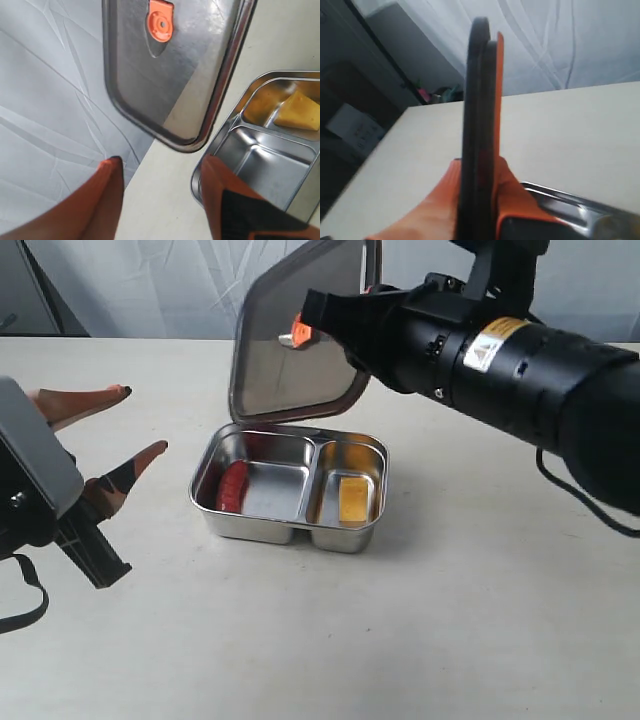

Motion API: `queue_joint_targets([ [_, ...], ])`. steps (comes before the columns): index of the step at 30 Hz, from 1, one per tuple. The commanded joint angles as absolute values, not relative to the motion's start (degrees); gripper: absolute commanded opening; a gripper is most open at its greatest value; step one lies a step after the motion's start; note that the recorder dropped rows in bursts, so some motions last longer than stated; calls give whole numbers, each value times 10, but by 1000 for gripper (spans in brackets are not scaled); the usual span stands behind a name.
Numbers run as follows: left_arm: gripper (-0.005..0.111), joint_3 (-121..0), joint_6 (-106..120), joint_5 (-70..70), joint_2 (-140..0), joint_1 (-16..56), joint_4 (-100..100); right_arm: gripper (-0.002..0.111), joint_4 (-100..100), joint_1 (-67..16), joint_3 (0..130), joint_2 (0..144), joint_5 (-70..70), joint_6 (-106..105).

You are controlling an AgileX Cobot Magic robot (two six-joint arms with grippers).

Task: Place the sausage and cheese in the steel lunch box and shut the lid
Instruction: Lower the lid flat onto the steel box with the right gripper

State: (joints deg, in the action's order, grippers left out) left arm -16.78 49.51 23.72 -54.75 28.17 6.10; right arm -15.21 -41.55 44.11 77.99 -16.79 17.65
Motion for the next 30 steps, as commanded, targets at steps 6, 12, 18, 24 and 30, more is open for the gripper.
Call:
queue_joint_targets([
  [6,46,-166,490,241,-547,285,63,-1,134,-382,379,825,-395,637],
  [12,46,-166,490,242,-547,285,63,-1,131,-364,349,888,-532,722],
  [18,46,-166,490,242,-547,285,63,-1,115,-336,319,960,-570,759],
  [24,46,-166,490,242,-547,285,63,-1,134,-318,312,1022,-639,781],
  [30,46,-166,490,242,-547,285,63,-1,140,-313,312,1073,-649,780],
])
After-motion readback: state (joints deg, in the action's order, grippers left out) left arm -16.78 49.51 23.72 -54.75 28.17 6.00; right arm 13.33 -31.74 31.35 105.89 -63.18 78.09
